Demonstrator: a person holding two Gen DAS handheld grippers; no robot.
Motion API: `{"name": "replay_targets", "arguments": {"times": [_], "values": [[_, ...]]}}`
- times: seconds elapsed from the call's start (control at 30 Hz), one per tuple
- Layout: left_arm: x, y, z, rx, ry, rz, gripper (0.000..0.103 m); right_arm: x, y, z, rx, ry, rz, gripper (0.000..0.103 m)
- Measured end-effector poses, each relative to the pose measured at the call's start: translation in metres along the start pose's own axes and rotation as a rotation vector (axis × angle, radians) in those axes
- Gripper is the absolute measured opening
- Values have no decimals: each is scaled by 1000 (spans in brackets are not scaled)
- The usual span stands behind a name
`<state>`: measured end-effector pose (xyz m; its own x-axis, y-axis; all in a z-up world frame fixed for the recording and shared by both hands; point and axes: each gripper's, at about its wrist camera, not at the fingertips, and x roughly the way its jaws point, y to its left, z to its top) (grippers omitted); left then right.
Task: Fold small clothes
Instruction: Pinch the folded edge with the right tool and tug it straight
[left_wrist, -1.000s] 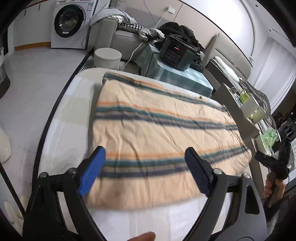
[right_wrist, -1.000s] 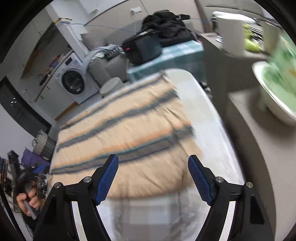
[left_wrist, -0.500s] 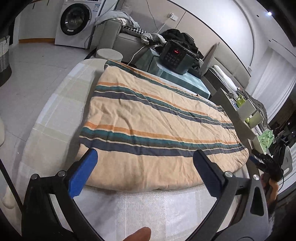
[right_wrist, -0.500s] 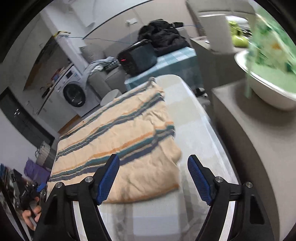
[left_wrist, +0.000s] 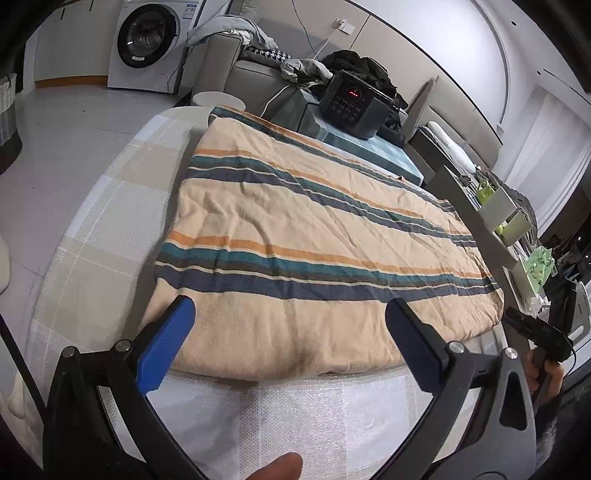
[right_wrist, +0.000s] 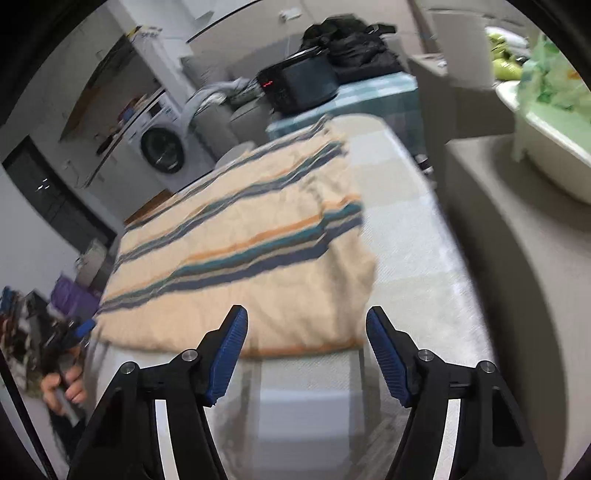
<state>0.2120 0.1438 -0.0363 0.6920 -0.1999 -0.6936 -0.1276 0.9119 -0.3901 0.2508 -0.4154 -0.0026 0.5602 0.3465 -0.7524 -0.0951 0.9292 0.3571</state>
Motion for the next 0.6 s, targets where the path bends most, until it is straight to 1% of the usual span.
{"name": "replay_targets", "arguments": {"times": [0.1, 0.17, 0.2, 0.3, 0.33, 0.4, 0.43, 0.5, 0.6], "values": [[-1, 4, 0, -16, -6, -3, 102, 5, -4, 12, 25, -34, -43, 67], [-1, 8, 0, -28, -7, -1, 102, 11, -5, 24, 20, -56, -51, 67], [-1, 10, 0, -35, -7, 0, 102, 11, -6, 28, 23, -59, -43, 67], [0, 13, 1, -47, -8, -2, 102, 21, -13, 42, 46, -64, 29, 67], [0, 13, 1, -46, -8, -1, 102, 26, -15, 48, 50, -41, 54, 67], [-1, 13, 0, -44, -6, 2, 102, 28, -16, 55, 53, 7, 150, 67], [0, 13, 0, -43, -4, 3, 102, 31, -15, 58, 41, 44, 190, 67], [1, 12, 0, -37, -2, 4, 102, 29, -10, 58, 1, 76, 177, 67], [2, 10, -1, -31, 1, 3, 102, 25, 1, 55, -96, 132, 173, 67]]}}
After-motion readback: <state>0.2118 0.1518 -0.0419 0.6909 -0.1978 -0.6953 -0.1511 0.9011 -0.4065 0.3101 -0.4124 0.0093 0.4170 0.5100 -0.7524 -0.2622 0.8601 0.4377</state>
